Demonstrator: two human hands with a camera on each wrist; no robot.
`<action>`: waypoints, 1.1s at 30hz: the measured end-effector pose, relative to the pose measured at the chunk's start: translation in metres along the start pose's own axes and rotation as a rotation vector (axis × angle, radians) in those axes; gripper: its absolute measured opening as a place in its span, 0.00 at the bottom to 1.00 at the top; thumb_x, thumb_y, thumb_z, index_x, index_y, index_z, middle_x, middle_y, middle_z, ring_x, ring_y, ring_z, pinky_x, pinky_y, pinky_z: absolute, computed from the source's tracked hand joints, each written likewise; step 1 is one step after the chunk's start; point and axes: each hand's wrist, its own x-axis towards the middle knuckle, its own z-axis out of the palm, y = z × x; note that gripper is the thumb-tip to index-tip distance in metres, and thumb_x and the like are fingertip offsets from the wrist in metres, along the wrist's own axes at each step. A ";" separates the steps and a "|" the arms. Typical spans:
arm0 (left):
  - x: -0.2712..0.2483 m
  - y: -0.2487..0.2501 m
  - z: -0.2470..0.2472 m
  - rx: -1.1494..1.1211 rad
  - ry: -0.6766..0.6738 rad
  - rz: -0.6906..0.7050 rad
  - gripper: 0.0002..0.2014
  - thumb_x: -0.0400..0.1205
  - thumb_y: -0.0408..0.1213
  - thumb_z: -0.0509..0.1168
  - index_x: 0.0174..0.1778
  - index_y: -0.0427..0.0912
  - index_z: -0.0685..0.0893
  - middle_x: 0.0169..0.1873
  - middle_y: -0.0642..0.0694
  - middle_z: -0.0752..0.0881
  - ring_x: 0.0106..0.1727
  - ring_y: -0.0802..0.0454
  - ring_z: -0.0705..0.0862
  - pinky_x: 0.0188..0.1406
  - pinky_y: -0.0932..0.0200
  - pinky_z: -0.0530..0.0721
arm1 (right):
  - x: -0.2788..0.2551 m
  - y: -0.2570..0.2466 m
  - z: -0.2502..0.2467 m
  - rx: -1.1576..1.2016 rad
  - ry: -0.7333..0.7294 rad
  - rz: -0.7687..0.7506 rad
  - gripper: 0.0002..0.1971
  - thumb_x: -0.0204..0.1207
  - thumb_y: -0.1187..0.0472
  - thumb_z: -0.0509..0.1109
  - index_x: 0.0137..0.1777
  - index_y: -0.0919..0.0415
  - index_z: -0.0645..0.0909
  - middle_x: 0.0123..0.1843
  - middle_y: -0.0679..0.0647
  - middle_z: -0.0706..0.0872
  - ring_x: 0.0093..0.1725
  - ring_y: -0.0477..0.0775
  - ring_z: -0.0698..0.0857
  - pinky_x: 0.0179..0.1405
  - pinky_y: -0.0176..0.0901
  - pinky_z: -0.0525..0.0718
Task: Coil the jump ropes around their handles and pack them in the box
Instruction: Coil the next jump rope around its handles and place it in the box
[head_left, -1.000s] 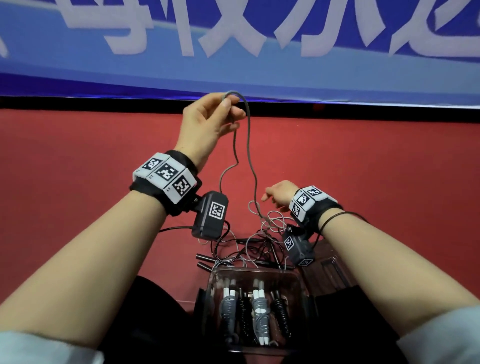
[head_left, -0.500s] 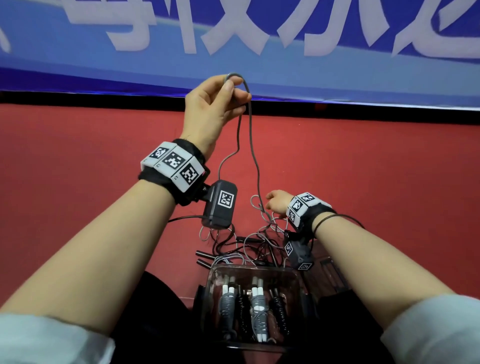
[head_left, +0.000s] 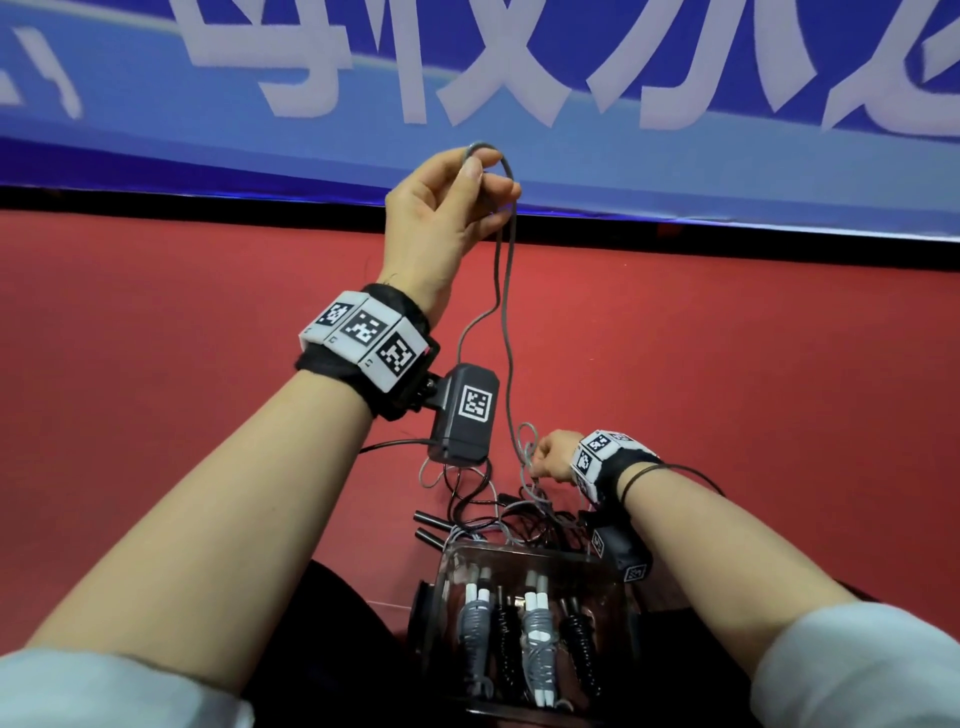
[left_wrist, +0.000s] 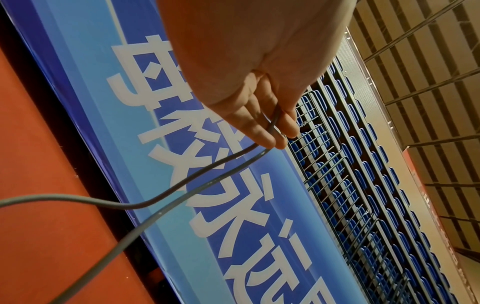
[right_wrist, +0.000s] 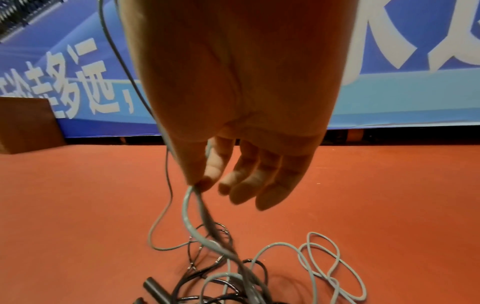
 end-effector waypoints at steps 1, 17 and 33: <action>-0.001 -0.001 -0.002 0.003 0.005 -0.007 0.08 0.89 0.32 0.58 0.51 0.41 0.84 0.36 0.47 0.87 0.48 0.50 0.89 0.48 0.59 0.85 | -0.001 -0.004 0.000 -0.016 0.016 -0.005 0.15 0.78 0.55 0.71 0.30 0.53 0.76 0.39 0.53 0.83 0.42 0.55 0.81 0.44 0.40 0.78; -0.014 -0.059 -0.060 0.684 0.265 -0.518 0.12 0.82 0.31 0.61 0.33 0.44 0.82 0.22 0.46 0.76 0.16 0.56 0.79 0.19 0.64 0.79 | -0.043 -0.001 -0.085 0.899 0.495 -0.151 0.09 0.78 0.71 0.67 0.38 0.59 0.78 0.30 0.54 0.79 0.25 0.48 0.74 0.22 0.35 0.73; -0.012 -0.097 -0.040 0.714 0.211 -0.691 0.09 0.84 0.30 0.53 0.48 0.38 0.79 0.26 0.43 0.83 0.26 0.48 0.80 0.26 0.60 0.78 | -0.087 -0.013 -0.127 0.559 0.842 -0.247 0.15 0.82 0.53 0.65 0.45 0.61 0.90 0.29 0.56 0.82 0.33 0.57 0.78 0.34 0.46 0.67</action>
